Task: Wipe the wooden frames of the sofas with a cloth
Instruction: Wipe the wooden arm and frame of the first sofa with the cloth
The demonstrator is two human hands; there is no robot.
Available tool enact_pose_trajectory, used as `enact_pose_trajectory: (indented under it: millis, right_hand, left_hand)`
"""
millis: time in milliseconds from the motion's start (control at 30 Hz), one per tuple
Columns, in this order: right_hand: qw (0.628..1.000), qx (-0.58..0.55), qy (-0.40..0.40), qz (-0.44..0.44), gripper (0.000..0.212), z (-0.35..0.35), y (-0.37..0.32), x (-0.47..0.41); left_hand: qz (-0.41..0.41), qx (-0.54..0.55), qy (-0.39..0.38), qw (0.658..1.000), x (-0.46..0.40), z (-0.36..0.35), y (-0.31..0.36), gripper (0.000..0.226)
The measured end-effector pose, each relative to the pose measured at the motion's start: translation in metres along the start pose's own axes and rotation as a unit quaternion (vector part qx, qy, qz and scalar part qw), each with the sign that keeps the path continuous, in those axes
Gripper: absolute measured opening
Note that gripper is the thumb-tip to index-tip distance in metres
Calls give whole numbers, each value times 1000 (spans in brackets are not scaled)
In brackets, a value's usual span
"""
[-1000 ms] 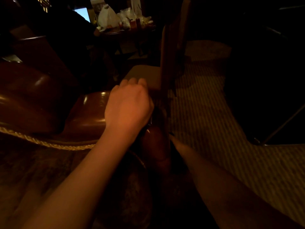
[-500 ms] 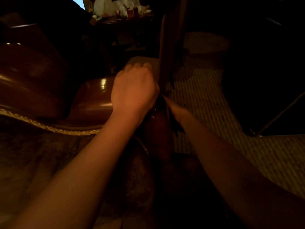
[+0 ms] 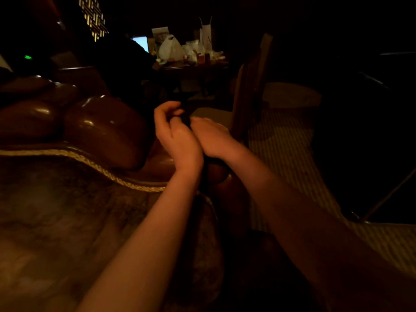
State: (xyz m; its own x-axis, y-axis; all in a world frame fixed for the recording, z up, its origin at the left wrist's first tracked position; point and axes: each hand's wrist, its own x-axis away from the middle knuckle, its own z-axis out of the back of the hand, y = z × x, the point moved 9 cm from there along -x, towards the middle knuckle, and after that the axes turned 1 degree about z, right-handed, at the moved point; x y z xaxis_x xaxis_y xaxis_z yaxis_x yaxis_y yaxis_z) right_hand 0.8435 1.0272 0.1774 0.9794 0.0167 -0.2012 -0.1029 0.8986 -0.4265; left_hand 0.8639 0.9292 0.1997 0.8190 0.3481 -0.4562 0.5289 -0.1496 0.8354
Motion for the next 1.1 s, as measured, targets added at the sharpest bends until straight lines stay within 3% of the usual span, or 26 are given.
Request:
enact_pose_trajectory:
  millis: [67, 167, 267, 367, 533, 700, 800, 933, 1033, 1100]
  right_hand:
    - [999, 39, -31, -4, 39, -2, -13, -12]
    - [996, 72, -42, 8, 50, -9, -26, -26]
    - [995, 95, -42, 5, 51, -14, -26, -34]
    - [988, 148, -6, 38, 48, -14, -32, -21]
    - [949, 187, 225, 120, 54, -12, -44, 66]
    - [916, 228, 285, 165, 75, -41, -9, 119]
    - [920, 171, 313, 163, 73, -32, 14, 124]
    - [945, 14, 321, 62, 56, -7, 21, 96]
    - [948, 56, 312, 21, 46, 1, -9, 74]
    - [943, 117, 306, 56, 47, -2, -34, 65]
  left_hand:
    - [99, 9, 36, 994, -22, 12, -18, 27]
    - [156, -82, -37, 984, -58, 21, -33, 29]
    - [67, -241, -150, 956, -66, 15, -15, 38]
    - [-30, -333, -203, 920, -67, 8, 7, 44]
    - [-5, -355, -282, 891, -68, 3, 2, 44]
    - [-15, -353, -308, 883, -47, -4, -6, 44]
    - [-44, -388, -327, 861, -35, -3, -16, 41]
    - [-44, -354, -319, 878, -22, -10, -26, 32]
    - [87, -191, -294, 932, -31, -4, -30, 25]
    - [121, -164, -285, 937, -34, 0, -29, 26]
